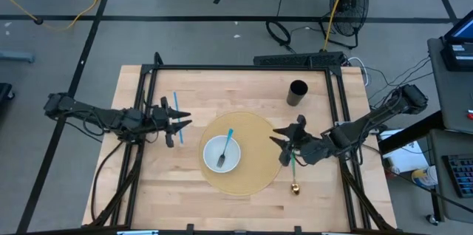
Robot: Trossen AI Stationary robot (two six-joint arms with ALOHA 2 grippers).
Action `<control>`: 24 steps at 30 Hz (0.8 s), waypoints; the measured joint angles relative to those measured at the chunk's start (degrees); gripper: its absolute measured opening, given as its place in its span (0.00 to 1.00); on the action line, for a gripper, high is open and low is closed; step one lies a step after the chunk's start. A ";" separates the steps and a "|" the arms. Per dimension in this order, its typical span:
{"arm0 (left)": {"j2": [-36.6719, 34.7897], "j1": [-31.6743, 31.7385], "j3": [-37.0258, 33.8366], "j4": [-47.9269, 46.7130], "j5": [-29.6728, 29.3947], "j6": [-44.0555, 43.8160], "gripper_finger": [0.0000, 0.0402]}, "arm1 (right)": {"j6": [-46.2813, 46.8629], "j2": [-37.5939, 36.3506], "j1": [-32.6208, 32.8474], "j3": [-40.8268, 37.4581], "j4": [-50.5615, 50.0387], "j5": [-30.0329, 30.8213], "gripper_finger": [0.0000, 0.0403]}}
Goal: Pick & Place Utensil
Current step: Put the green spoon into the white bowl on the brown mat
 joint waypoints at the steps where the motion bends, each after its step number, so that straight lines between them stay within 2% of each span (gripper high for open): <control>1: -0.02 0.00 0.00 -0.30 0.00 -0.56 0.32 | 3.91 0.19 -0.03 0.25 -3.41 -0.12 0.32; 4: 0.02 0.00 0.00 -1.28 0.00 -1.50 0.32 | 13.83 0.46 -0.54 0.32 -11.15 -3.78 0.32; 7: 0.21 0.00 0.00 -1.56 -0.01 -1.72 0.32 | 20.52 1.83 -1.81 0.34 -14.00 -9.24 0.32; 14: 0.22 0.00 0.00 -2.33 -0.48 -1.66 0.32 | 26.98 4.82 -5.36 0.38 -20.88 -19.61 0.32; 19: 0.22 0.00 0.00 -2.42 -0.48 -1.87 0.32 | 33.05 5.17 -7.42 0.36 -31.21 -23.74 0.32; 24: 0.22 0.00 0.00 -2.73 -0.56 -1.87 0.32 | 37.08 5.14 -7.74 0.36 -34.93 -27.48 0.32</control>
